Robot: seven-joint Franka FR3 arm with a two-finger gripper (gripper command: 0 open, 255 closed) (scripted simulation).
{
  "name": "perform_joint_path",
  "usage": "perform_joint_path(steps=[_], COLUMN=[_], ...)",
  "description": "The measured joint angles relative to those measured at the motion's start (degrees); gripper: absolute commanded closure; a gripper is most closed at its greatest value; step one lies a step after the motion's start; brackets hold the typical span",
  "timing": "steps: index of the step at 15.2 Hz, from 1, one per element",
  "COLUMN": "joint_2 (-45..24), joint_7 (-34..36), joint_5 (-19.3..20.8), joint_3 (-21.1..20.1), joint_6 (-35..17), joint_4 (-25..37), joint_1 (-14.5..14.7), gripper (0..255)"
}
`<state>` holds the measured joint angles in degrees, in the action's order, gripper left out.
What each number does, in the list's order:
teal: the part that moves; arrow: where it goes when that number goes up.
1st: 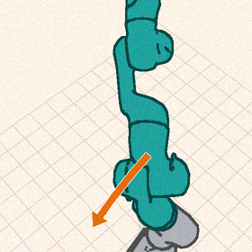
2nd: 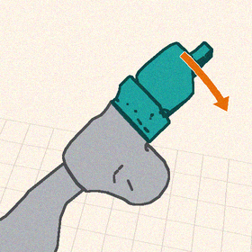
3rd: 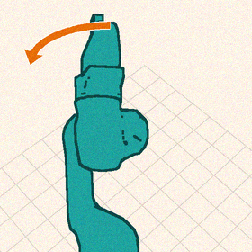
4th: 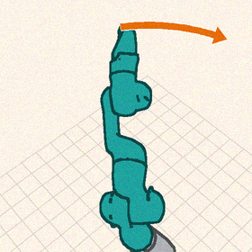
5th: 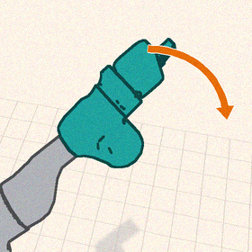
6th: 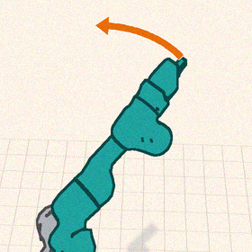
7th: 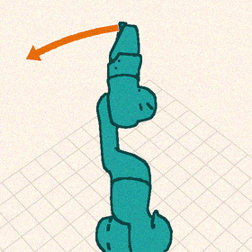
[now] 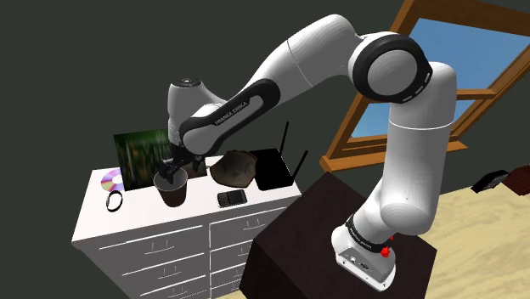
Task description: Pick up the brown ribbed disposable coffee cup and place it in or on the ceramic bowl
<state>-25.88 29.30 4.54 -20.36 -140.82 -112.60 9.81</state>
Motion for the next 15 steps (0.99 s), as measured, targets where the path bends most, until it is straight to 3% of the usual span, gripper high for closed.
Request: perform_joint_path(steps=[3, 4, 15], joint_2=[0.0, 0.0, 0.2], joint_7=[0.0, 0.0, -0.1], joint_5=[0.0, 0.0, -0.1], joint_3=[0.0, 0.0, 0.0], joint_6=[0.0, 0.0, 0.3], joint_4=[0.0, 0.0, 0.1], joint_1=[0.0, 0.0, -0.1], gripper=[0, 255, 255])
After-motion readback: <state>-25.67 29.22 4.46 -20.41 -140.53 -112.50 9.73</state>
